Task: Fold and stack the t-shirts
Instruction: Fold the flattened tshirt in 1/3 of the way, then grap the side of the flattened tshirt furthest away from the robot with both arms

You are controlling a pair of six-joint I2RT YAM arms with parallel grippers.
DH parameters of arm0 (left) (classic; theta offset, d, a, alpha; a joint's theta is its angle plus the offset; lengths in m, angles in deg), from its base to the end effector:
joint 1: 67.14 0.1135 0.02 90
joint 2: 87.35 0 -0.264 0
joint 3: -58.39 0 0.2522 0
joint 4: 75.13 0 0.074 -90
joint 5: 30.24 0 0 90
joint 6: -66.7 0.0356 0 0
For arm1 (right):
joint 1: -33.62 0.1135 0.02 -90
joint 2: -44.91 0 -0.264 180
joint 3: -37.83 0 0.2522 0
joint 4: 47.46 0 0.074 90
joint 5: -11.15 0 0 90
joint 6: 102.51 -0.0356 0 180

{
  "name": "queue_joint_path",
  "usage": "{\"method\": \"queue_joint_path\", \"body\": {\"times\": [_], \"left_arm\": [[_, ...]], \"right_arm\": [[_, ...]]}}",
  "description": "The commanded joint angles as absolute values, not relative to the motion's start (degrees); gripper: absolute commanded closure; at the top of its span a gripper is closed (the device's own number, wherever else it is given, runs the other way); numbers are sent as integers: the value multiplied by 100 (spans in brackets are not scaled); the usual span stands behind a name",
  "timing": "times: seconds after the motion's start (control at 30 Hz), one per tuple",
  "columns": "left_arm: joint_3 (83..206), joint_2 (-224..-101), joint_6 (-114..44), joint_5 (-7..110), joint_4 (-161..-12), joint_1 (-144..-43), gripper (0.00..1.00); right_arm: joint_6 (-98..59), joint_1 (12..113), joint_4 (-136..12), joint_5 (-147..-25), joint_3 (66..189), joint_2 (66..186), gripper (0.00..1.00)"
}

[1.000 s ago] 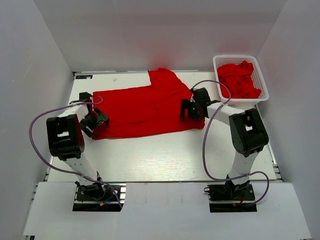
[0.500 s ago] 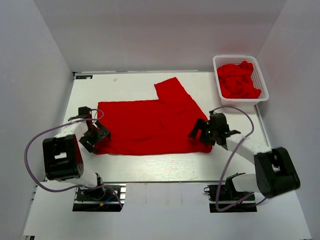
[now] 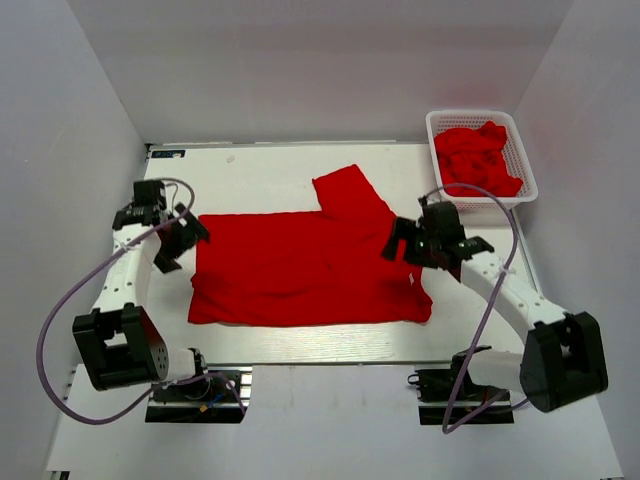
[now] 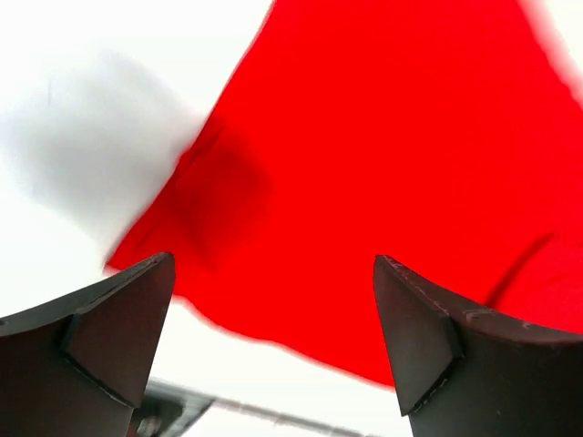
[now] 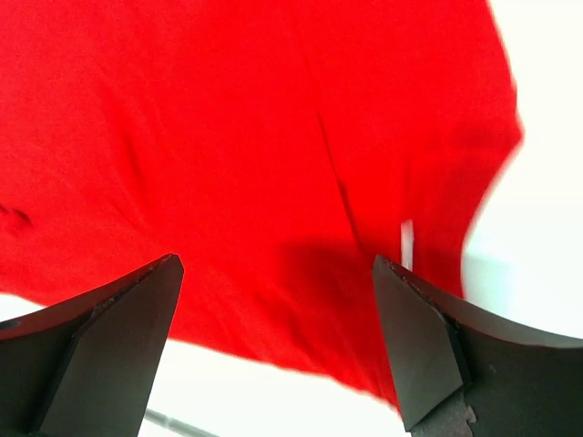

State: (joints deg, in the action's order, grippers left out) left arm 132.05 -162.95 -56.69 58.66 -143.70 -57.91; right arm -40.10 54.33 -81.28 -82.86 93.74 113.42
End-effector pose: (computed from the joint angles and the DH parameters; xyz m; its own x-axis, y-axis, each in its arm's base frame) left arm 0.2399 0.0383 0.2574 -0.6921 -0.6699 -0.2686 -0.6407 0.7416 -0.1987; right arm 0.2282 0.0889 0.2248 -0.7848 0.1972 -0.5875 -0.0388 0.9305 0.3642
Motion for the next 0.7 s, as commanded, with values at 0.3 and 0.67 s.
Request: {"method": "queue_joint_path", "body": {"times": [0.3, 0.67], "left_arm": [[15871, -19384, -5740, 6581, -14277, -5686, 0], [16830, -20512, -5582, 6952, -13619, -5747, 0]], "right_arm": [[-2342, 5419, -7819, -7375, 13278, 14443, 10], [-2138, 5393, -8065, -7752, 16610, 17278, 10]]}}
